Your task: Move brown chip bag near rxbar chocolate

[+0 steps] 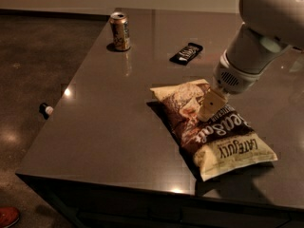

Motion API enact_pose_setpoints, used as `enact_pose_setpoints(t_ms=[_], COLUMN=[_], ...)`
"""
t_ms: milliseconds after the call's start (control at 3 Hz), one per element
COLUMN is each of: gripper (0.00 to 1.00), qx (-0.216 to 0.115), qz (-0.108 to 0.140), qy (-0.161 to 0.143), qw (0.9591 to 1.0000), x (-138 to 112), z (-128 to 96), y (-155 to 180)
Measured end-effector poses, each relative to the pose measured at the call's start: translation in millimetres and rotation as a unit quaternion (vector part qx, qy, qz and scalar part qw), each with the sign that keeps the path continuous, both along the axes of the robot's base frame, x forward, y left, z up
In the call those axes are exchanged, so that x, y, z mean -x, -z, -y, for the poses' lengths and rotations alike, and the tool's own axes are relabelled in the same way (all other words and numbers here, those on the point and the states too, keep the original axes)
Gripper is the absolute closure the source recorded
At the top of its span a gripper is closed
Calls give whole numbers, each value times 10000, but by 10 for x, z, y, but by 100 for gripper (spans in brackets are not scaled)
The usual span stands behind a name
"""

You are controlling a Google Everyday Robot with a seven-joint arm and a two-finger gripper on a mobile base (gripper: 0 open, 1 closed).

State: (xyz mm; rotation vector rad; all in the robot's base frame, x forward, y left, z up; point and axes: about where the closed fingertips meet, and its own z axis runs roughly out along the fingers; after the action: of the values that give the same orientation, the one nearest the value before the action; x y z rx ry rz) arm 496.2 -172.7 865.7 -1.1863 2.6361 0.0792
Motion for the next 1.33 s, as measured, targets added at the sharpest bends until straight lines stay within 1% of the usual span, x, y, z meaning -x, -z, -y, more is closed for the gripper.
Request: enact_pose_setpoints(t_ms=[333,667,1000,1333], gripper=[71,94,100,100], qx=[10,66,188,181], qz=[15,114,253,385], qy=[-15,-89,-167,-174], qw=[10000,9999,9994,9989], x=[-55,-146,-460,-800], z=[14,19,107,242], y=[-77,-226,-476,-689])
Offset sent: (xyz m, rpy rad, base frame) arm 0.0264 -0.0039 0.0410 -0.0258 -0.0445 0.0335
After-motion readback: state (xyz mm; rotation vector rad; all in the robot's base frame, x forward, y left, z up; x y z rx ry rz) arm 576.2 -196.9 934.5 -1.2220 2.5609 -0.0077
